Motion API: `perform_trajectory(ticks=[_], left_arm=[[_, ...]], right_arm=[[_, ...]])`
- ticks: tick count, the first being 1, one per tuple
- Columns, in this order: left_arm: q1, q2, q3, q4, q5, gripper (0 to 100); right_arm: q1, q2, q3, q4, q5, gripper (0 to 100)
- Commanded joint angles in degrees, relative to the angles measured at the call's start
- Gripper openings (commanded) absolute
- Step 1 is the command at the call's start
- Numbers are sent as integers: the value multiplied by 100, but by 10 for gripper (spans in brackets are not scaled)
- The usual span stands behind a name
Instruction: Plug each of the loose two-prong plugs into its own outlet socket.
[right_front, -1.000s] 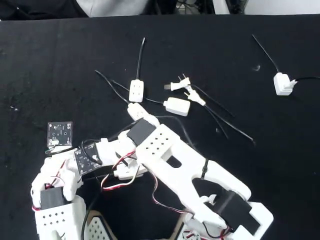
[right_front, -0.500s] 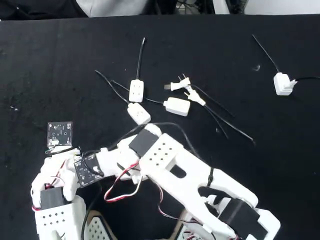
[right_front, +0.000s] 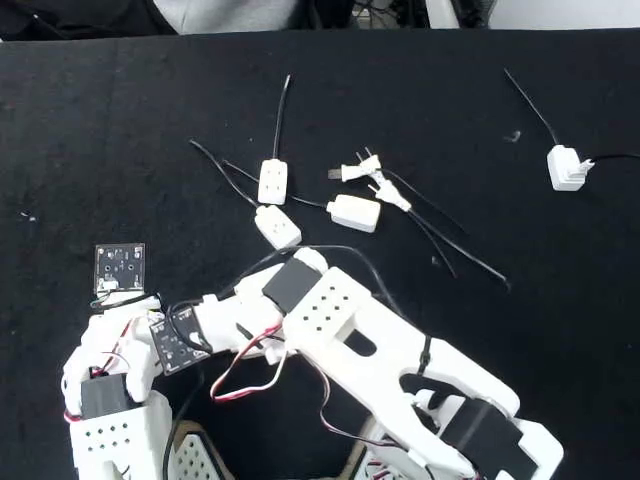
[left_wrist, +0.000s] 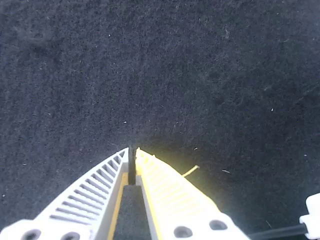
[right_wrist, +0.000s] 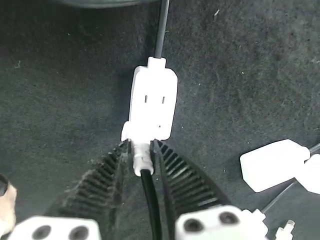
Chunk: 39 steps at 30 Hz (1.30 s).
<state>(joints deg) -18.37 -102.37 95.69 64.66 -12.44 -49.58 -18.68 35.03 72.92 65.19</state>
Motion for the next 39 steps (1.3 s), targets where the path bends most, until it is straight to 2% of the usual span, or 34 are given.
perform_trajectory(ticks=[1,9,21,39], left_arm=[[40,-53,-4,-44,-44,29],[40,-53,-4,-44,-44,29],[40,-53,-4,-44,-44,29],[40,-53,-4,-44,-44,29]], right_arm=[[123,-180,-198,-79,79,11],[123,-154,-901,747,79,11],[141,-145,-303,-44,79,11],[246,-145,-171,-18,79,11]])
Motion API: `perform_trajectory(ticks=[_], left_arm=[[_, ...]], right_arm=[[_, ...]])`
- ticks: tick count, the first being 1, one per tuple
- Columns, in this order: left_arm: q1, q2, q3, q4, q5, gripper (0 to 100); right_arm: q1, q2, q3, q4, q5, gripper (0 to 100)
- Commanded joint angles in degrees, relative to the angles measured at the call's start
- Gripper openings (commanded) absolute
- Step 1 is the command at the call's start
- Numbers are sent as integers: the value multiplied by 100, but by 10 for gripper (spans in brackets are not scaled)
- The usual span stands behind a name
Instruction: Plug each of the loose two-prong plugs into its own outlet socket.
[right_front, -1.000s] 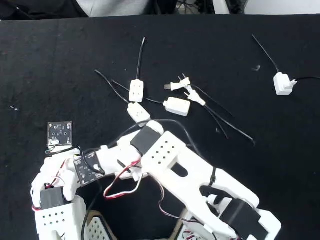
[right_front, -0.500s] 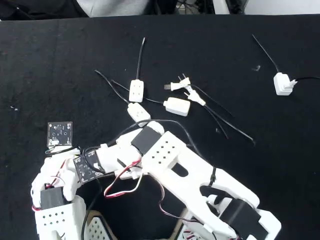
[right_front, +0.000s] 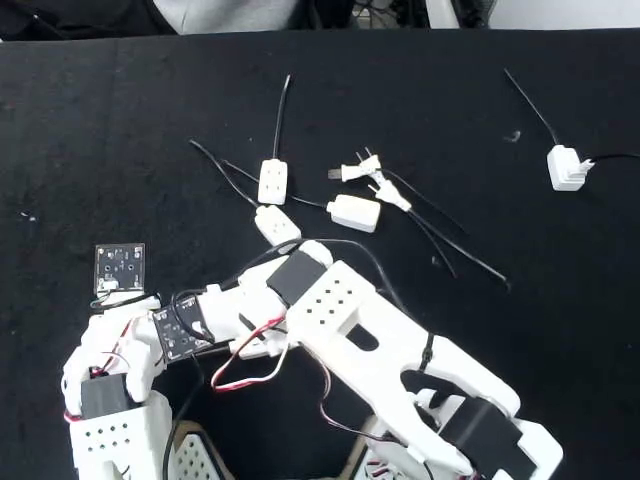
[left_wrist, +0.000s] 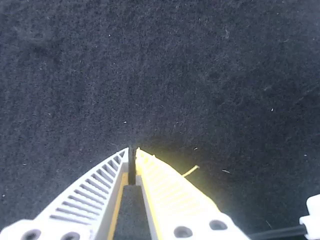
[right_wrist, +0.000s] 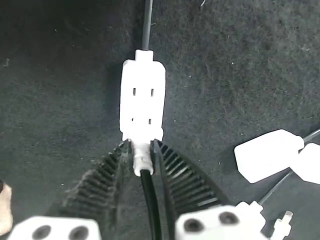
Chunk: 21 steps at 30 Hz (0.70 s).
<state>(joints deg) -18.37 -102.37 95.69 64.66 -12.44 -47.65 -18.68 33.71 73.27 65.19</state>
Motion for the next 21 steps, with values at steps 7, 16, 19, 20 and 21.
perform_trajectory(ticks=[7,16,19,20,21], left_arm=[[40,-53,-4,-44,-44,29],[40,-53,-4,-44,-44,29],[40,-53,-4,-44,-44,29],[40,-53,-4,-44,-44,29],[40,-53,-4,-44,-44,29]], right_arm=[[-44,-145,224,-97,88,11],[-97,-145,321,-352,88,11],[-167,-136,321,-448,88,11],[-176,-136,330,-466,88,11],[-193,-136,330,-457,88,11]])
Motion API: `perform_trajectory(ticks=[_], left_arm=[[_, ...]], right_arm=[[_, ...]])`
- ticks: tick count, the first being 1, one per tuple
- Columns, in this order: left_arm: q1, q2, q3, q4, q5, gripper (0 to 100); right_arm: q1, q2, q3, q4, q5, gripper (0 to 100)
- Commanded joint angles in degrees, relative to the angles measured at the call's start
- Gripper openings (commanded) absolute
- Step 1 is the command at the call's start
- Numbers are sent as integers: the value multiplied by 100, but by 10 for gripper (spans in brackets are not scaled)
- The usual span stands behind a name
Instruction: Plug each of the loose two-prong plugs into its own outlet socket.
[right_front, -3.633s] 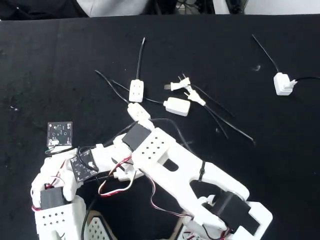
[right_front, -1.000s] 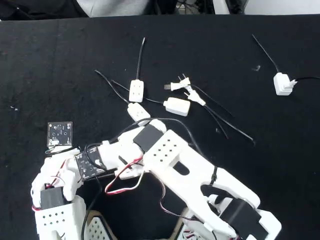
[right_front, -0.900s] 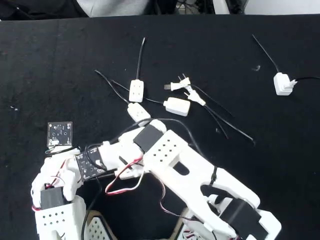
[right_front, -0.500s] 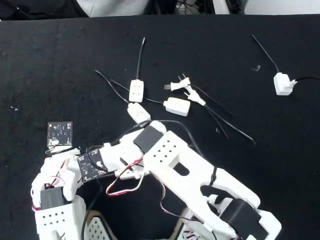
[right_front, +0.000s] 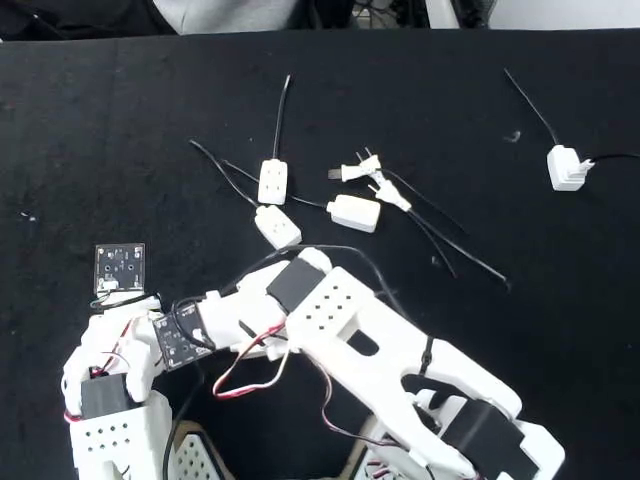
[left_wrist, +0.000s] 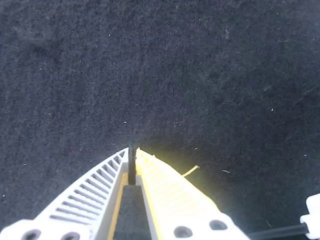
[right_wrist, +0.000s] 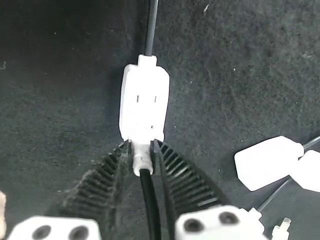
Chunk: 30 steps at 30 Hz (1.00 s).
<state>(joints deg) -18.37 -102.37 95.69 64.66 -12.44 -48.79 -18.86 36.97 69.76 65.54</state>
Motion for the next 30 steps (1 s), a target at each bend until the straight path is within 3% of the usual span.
perform_trajectory(ticks=[1,30], left_arm=[[40,-53,-4,-44,-44,29],[40,-53,-4,-44,-44,29]], right_arm=[[-88,-119,4,-88,53,11],[422,-119,479,-114,404,11]])
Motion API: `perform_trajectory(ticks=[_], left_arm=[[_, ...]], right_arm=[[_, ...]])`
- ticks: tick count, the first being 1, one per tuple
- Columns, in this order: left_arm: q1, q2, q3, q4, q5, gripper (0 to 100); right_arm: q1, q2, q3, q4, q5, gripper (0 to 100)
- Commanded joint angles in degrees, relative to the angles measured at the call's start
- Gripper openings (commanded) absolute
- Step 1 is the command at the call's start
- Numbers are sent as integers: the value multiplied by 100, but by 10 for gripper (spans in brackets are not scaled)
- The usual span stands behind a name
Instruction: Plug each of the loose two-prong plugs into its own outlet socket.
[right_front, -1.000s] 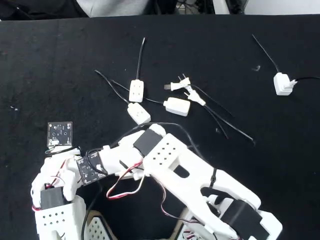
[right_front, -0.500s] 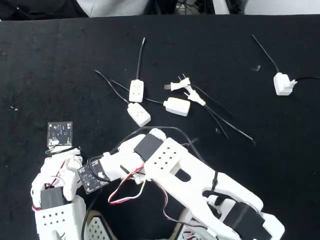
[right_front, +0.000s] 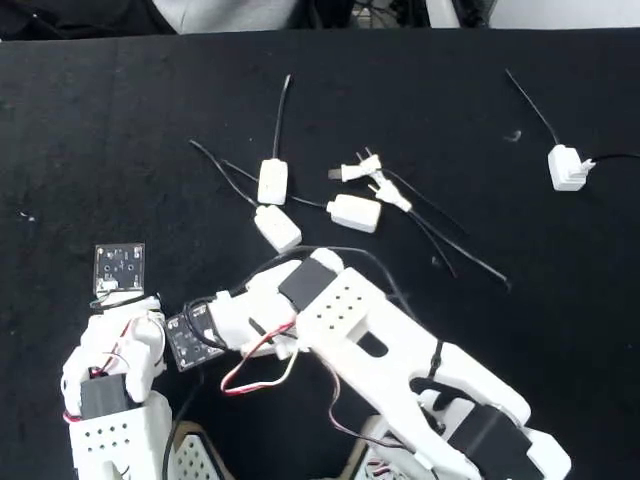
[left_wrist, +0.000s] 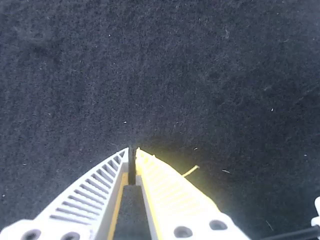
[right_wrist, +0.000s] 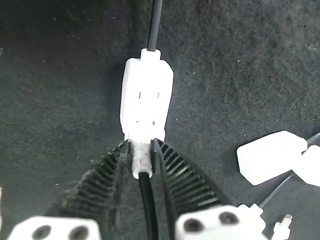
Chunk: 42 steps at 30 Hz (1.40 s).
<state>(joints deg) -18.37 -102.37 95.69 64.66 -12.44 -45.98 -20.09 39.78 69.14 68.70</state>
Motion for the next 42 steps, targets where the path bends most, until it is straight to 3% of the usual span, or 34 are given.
perform_trajectory(ticks=[1,23,32,42], left_arm=[[40,-53,-4,-44,-44,29],[40,-53,-4,-44,-44,29],[40,-53,4,-44,-44,29],[31,-53,4,-44,-44,29]], right_arm=[[132,4,224,-62,70,11],[-114,-57,66,-9,-229,11],[-536,-31,-66,343,193,11],[-527,-66,-356,571,211,11]])
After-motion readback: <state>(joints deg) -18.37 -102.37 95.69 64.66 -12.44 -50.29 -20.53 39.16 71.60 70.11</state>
